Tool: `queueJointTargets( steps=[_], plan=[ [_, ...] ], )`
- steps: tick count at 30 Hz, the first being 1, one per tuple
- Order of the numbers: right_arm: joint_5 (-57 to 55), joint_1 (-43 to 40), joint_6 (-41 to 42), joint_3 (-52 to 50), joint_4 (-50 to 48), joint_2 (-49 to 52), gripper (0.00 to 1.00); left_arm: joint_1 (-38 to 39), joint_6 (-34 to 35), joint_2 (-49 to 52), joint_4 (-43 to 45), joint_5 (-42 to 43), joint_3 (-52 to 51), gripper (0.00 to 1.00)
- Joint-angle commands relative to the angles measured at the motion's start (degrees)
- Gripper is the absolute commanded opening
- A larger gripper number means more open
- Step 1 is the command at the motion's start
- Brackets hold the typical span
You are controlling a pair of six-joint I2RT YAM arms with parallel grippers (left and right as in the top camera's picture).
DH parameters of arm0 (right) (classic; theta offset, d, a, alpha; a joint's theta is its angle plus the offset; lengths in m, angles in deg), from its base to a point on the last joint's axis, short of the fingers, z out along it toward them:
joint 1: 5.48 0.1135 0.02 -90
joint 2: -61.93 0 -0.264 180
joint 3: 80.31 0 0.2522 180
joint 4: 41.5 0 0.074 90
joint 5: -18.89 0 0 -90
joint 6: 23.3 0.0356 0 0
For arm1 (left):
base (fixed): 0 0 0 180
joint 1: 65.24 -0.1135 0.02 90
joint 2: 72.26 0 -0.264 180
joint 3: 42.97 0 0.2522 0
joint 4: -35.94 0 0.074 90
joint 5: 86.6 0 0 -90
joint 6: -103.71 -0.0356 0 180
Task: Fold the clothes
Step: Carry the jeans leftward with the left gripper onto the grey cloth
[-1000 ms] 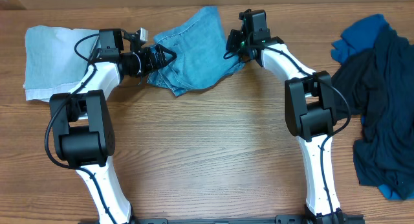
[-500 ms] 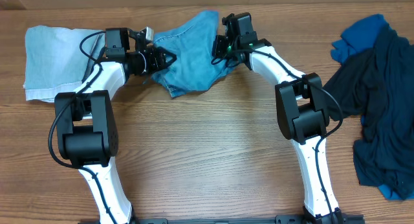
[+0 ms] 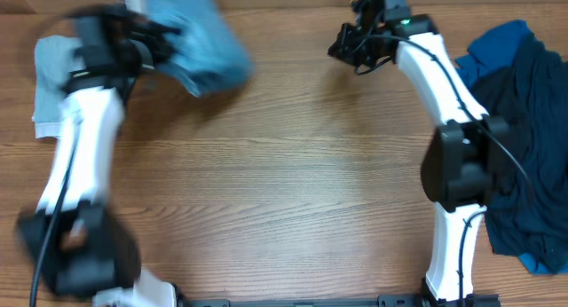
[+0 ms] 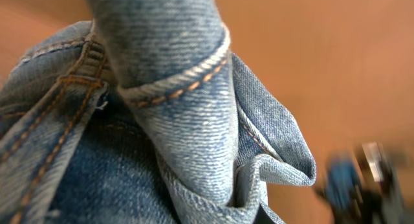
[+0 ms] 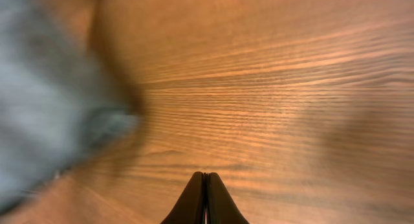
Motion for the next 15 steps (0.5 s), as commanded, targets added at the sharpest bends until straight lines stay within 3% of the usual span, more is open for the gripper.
queueJointTargets(
  steps=[1, 5, 7, 10, 15],
  plan=[
    [-1.6, 1.7, -2.1, 2.0, 1.3, -6.4, 0.04, -11.5, 4.9, -18.9, -3.5, -15.1, 4.3, 0.04],
    [-1.6, 3.3, -2.1, 2.0, 2.5, -7.7, 0.04, -26.5, 5.3, -24.7, -10.6, -12.9, 4.3, 0.04],
    [-1.6, 4.5, -2.1, 2.0, 3.4, -7.7, 0.04, -30.1, 5.0, -23.5, -11.1, -8.1, 2.7, 0.04],
    [-1.6, 6.2, -2.1, 2.0, 3.5, -7.7, 0.04, -32.1, 4.8, -19.1, 0.0, 5.6, -2.8, 0.04],
    [-2.2, 7.1, -2.1, 2.0, 3.5, -7.7, 0.04, -31.7, 22.4, -8.9, 33.1, 10.8, -11.5, 0.04]
  ],
)
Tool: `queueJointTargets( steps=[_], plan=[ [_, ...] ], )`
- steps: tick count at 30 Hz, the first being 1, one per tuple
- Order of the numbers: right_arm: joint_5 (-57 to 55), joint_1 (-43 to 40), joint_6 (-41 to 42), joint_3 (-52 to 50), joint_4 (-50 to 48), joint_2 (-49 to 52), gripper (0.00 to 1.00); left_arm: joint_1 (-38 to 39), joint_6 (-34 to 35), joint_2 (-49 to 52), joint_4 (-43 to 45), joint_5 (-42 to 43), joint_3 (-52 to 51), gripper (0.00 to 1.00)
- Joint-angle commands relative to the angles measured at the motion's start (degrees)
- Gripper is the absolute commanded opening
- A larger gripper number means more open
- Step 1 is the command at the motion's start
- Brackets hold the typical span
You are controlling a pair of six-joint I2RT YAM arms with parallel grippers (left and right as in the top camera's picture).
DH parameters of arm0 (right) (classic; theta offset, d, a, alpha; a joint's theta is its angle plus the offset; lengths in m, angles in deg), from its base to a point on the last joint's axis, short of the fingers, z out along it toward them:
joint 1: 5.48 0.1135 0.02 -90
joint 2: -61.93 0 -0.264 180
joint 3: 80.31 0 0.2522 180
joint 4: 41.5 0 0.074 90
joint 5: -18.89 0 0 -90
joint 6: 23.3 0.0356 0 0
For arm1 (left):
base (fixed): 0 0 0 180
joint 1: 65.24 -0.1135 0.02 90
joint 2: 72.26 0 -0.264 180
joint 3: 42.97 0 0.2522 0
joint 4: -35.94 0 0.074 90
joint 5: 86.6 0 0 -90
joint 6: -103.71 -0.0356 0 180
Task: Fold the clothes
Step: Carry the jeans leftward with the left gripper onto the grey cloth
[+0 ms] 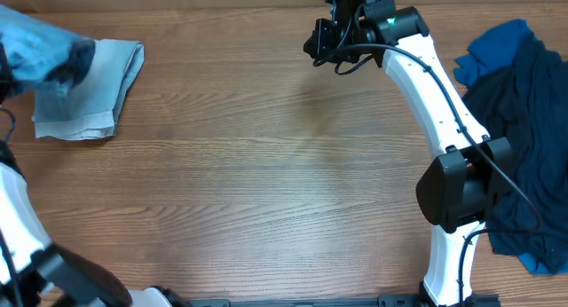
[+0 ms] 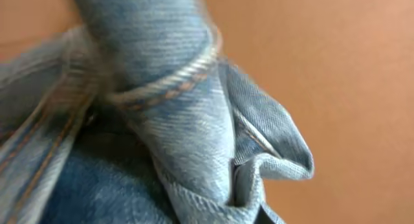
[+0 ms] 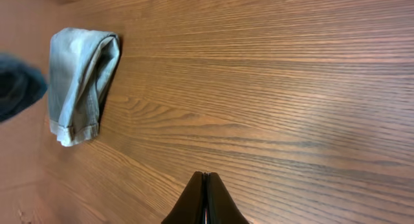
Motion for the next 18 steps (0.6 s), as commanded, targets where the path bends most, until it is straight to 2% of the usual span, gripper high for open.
queueJointTargets(
  steps=[1, 8, 10, 13, 15, 18],
  plan=[
    [-1.9, -0.1, -0.3, 1.0, -0.2, -1.2, 0.04, 0.4, 14.8, 4.3, 16.5, 5.6, -0.3, 0.04],
    [-3.4, 0.5, 0.0, 1.0, -0.3, -1.1, 0.04, 4.6, 33.4, 18.6, 36.0, 0.3, -0.3, 0.04],
    [-3.4, 0.8, 0.0, 1.0, -0.2, -1.2, 0.04, 6.4, 35.2, 21.1, 38.0, -2.9, -0.3, 0.04],
    [-3.4, 1.3, 0.0, 1.0, -0.3, -1.2, 0.04, 8.9, 36.7, 24.2, 47.3, -5.7, -0.3, 0.04],
    [-4.3, 1.4, 0.0, 1.0, -0.2, -1.1, 0.04, 9.5, 39.3, 25.2, 44.4, -6.5, -0.3, 0.04],
    [-4.3, 1.4, 0.0, 1.0, -0.2, -1.1, 0.04, 9.4, 39.3, 25.3, 36.7, -6.5, -0.4, 0.04]
  ],
)
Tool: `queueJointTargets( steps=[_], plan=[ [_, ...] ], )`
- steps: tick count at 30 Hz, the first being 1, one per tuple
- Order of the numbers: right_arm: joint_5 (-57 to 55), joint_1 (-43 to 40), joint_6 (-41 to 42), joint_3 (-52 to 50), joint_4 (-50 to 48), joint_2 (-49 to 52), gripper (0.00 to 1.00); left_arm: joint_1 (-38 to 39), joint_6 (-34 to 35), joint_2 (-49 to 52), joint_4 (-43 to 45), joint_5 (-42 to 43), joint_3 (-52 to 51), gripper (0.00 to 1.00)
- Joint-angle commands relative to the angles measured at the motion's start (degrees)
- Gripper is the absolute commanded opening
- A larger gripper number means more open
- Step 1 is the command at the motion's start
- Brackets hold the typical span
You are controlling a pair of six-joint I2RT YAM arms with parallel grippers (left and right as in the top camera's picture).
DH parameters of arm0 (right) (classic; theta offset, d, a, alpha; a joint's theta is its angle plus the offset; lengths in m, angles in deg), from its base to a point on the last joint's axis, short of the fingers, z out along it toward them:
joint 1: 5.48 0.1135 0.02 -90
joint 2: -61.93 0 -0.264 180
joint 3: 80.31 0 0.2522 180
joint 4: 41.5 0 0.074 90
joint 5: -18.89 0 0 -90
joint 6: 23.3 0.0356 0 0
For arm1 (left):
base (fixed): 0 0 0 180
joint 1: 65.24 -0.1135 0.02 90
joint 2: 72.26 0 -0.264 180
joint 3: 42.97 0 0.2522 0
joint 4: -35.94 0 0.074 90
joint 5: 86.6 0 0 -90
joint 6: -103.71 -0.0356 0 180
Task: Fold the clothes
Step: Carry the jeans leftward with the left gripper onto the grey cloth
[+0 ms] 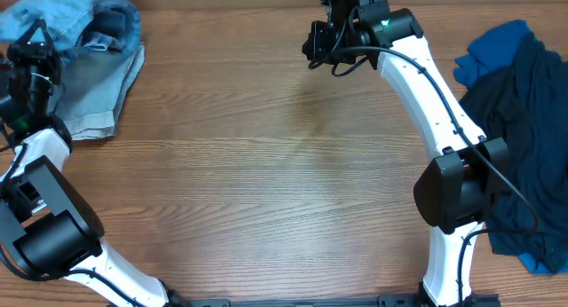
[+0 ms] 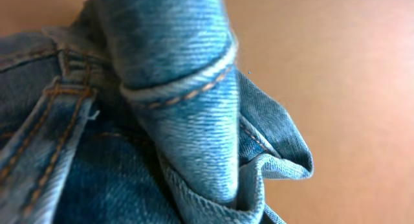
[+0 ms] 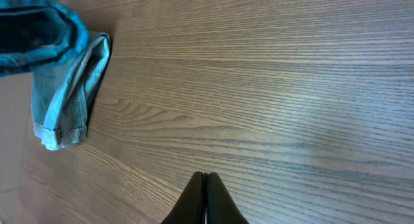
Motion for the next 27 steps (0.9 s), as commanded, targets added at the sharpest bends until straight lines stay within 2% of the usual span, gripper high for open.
queueJointTargets(
  steps=[1, 4, 7, 8, 9, 10, 11, 13, 16, 20, 21, 23, 25, 27],
  plan=[
    [-0.8, 0.1, 0.0, 1.0, -0.2, -1.1, 0.04, -0.3, 1.8, -0.1, -4.7, -1.6, 1.4, 0.04],
    [-0.8, 0.1, 0.0, 1.0, 0.0, -1.1, 0.04, -2.4, 1.2, -0.1, -9.1, 0.1, 1.3, 0.04],
    [-0.8, 0.1, 0.2, 1.0, 0.0, -1.1, 0.04, -4.7, -0.2, -0.2, -9.1, 2.5, 1.3, 0.04],
    [-0.8, 0.2, 0.2, 1.0, -0.1, -1.1, 0.04, -5.2, -0.7, -0.2, -9.4, 4.4, 1.3, 0.14],
    [-0.8, 0.2, 0.3, 1.0, -0.1, -1.1, 0.04, -5.6, -0.8, -0.2, -10.5, 6.5, 1.3, 0.35],
    [-0.8, 0.2, 0.8, 1.0, -0.1, -1.1, 0.04, -6.1, -0.8, -0.2, -13.1, 8.9, 1.3, 0.75],
    [-0.8, 0.2, 1.8, 1.0, -0.1, -1.1, 0.04, -6.5, -1.0, -0.2, -17.4, 11.1, 1.3, 1.0],
    [-0.5, 0.3, 1.8, 1.0, 0.1, -1.1, 0.04, -7.3, -5.0, -0.6, -30.3, 12.6, 1.3, 1.0],
    [-0.3, 1.1, 1.7, 1.0, 0.5, -1.1, 0.04, -8.8, -18.7, -4.6, -45.9, 8.0, 1.3, 1.0],
    [-0.3, 1.8, 1.7, 1.0, 0.7, -1.1, 0.04, -10.4, -27.8, -16.0, -57.9, -1.0, 1.3, 1.0],
    [-0.3, 1.8, 1.7, 1.0, 0.9, -1.1, 0.04, -11.1, -31.6, -22.1, -62.0, -2.4, 1.3, 1.0],
    [-0.4, 1.8, 1.7, 1.0, 1.2, -1.1, 0.04, -10.6, -40.8, -29.9, -62.8, -2.4, 1.3, 0.99],
    [-0.4, 1.8, 1.6, 1.0, 1.2, -1.1, 0.04, -8.5, -49.5, -34.3, -60.0, 0.4, 1.3, 0.04],
    [-0.4, 1.8, 1.5, 1.0, 1.1, -1.1, 0.04, -4.9, -52.0, -34.3, -58.4, -1.1, 1.3, 0.04]
  ],
)
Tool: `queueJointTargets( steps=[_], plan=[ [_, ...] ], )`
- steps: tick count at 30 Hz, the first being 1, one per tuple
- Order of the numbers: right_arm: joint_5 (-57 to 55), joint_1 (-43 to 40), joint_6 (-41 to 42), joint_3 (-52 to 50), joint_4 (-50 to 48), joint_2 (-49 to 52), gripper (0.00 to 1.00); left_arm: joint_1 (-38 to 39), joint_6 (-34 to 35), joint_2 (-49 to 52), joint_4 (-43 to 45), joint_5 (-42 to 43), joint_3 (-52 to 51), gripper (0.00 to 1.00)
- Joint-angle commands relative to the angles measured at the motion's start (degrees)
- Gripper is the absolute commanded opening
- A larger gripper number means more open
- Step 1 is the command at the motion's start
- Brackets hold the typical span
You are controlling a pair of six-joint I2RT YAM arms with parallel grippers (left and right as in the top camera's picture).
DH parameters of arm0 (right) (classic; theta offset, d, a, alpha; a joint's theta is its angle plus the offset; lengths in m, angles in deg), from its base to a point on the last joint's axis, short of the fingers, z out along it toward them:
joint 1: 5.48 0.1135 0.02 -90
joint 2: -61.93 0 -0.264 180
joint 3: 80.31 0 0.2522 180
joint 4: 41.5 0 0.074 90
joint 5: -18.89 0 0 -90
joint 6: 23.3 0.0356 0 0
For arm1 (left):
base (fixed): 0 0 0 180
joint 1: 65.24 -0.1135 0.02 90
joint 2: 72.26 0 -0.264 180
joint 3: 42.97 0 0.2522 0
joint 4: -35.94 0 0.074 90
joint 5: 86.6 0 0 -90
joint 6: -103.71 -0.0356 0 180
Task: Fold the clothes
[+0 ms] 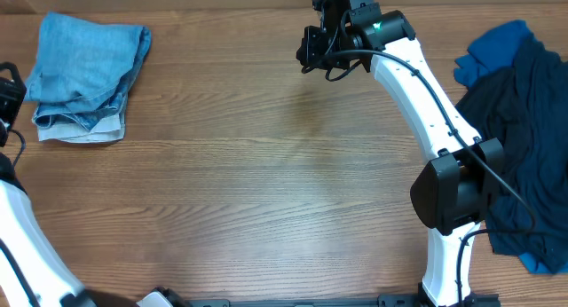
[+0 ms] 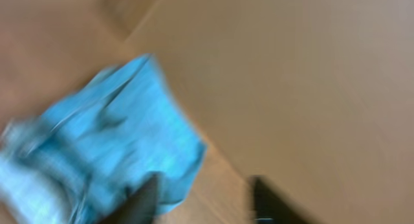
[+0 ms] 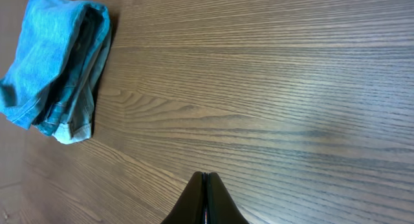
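Folded blue jeans (image 1: 89, 72) lie stacked at the table's far left corner; they also show in the right wrist view (image 3: 55, 65) and, blurred, in the left wrist view (image 2: 110, 140). My left gripper (image 2: 206, 198) is open, its fingers apart beside the jeans with nothing between them; overhead it sits at the left edge (image 1: 7, 85). My right gripper (image 3: 206, 201) is shut and empty above bare wood at the far middle (image 1: 311, 50). A heap of dark and bright blue clothes (image 1: 515, 129) lies at the right.
The wooden table (image 1: 266, 183) spreads between the two piles. My right arm (image 1: 444, 112) runs from the near right base toward the far middle. The table's far edge lies just behind the jeans.
My left gripper has let go of the denim and now stands open, drawn back to the left edge. The jeans lie folded on the stack. The right gripper shifted slightly.
My left gripper was shut on blue denim held above the far left, next to a folded grey-blue piece. It then had the denim over the left edge, then on that piece. Now the denim rests on the stack, released. The right gripper stayed shut throughout.
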Motion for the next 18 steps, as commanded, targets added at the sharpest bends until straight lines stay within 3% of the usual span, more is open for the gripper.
queueJointTargets(
  steps=[1, 4, 6, 8, 13, 15, 18],
  plan=[
    [0.0, 0.1, 0.0, 1.0, -0.2, -1.1, 0.04, 6.3, -10.1, 1.7, 1.6, -2.4, 0.1, 0.04],
    [0.0, 0.1, -1.8, 1.0, 0.8, -1.1, 0.04, 12.4, -1.4, 14.8, 14.3, -12.4, 0.1, 0.04],
    [0.0, 0.1, -1.9, 1.0, 1.8, -1.1, 0.04, 12.8, 3.5, 20.9, 17.7, -15.8, 0.1, 0.04],
    [0.0, 0.1, -1.9, 1.0, 2.6, -1.1, 0.04, 12.6, 4.3, 26.1, 15.4, -20.1, 0.1, 0.04],
    [0.0, 0.1, -1.9, 1.0, 2.9, -1.1, 0.04, 12.2, 4.3, 29.2, -1.2, -35.5, 0.1, 0.04],
    [0.0, 0.1, -1.9, 1.1, 2.9, -1.1, 0.04, 10.9, 4.5, 28.8, -2.6, -33.7, 0.1, 0.04],
    [-0.3, -0.2, -2.0, 3.9, 4.5, -2.7, 0.04, 8.5, 3.9, 24.0, 0.4, -22.0, 0.1, 0.04]
  ],
)
